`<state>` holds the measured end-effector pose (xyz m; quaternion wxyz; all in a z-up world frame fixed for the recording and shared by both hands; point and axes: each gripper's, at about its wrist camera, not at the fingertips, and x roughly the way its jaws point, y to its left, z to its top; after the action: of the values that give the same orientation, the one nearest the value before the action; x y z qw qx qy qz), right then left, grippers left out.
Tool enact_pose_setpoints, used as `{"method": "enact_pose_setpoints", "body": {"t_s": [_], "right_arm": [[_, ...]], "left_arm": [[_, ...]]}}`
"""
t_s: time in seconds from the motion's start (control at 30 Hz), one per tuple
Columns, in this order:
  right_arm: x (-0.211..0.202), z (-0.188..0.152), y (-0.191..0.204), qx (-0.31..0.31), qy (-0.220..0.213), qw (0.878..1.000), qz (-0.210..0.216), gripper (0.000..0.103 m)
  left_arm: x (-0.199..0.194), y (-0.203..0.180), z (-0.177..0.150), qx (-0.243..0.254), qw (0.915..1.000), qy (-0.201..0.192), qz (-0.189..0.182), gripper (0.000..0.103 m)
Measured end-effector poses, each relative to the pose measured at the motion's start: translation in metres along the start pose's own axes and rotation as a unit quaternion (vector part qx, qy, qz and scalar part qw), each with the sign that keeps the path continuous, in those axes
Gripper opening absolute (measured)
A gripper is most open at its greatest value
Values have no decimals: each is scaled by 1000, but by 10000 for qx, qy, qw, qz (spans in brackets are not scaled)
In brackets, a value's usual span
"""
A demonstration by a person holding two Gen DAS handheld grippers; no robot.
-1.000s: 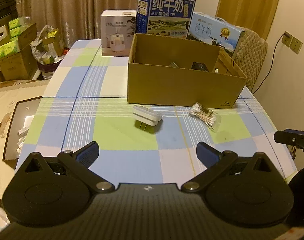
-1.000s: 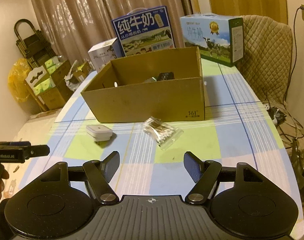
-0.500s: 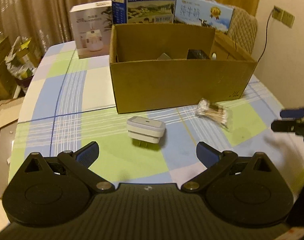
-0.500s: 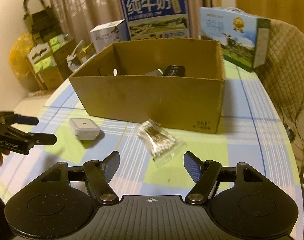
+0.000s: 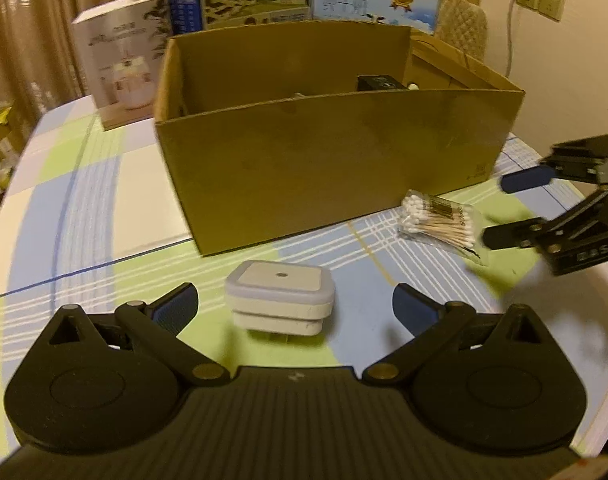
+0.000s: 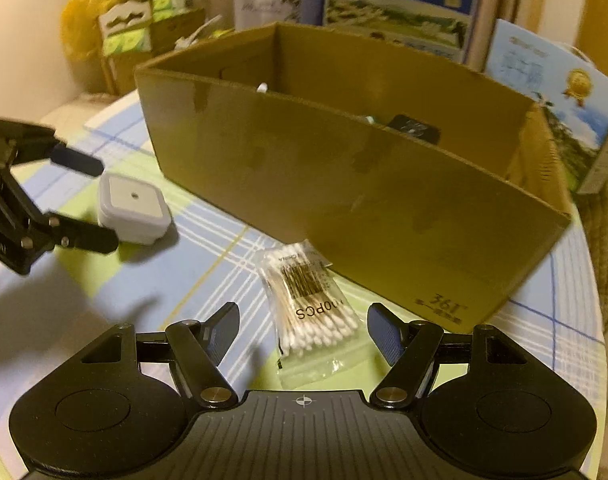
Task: Organize objects
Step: 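Move the left tool to the white plug device while the right tool approaches the cotton swab bag, then grasp the white plug device with the left tool while the right tool grasps the cotton swab bag, then lift and carry the plug device and swab bag toward the box with both tools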
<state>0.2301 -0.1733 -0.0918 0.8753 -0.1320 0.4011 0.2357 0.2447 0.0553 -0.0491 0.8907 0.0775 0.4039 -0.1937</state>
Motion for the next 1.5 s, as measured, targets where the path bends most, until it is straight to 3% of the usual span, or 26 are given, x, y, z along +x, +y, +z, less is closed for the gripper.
{"method": "enact_pose_setpoints", "body": {"t_s": [0.4,0.57,0.67,0.73,0.93,1.1,1.37,1.5], "right_arm": [[35,5,-6,-415,148,9990,73,68],[43,6,-8,-449,188,9987,113,68],[44,9,-9,-347,192,9991,144,67],[44,9,-8,-302,210,9991,221,53],[41,12,0,-286,268,9987,321,30],[38,14,6,-174,267,9986,434,23],[33,14,12,-72,293,9985,453,22],[30,13,11,64,302,9986,433,22]], "left_arm": [[27,4,-7,57,9998,25,-169,88],[29,11,-6,-88,9998,-13,-154,72],[32,10,-6,-23,9999,7,-168,72],[32,9,-6,2,9999,-3,-150,72],[31,10,-6,-49,9999,-22,-150,72],[33,8,-6,-16,9998,-6,-174,71],[34,10,-6,-16,9999,-11,-108,61],[34,10,-6,-111,9999,0,-75,61]]}}
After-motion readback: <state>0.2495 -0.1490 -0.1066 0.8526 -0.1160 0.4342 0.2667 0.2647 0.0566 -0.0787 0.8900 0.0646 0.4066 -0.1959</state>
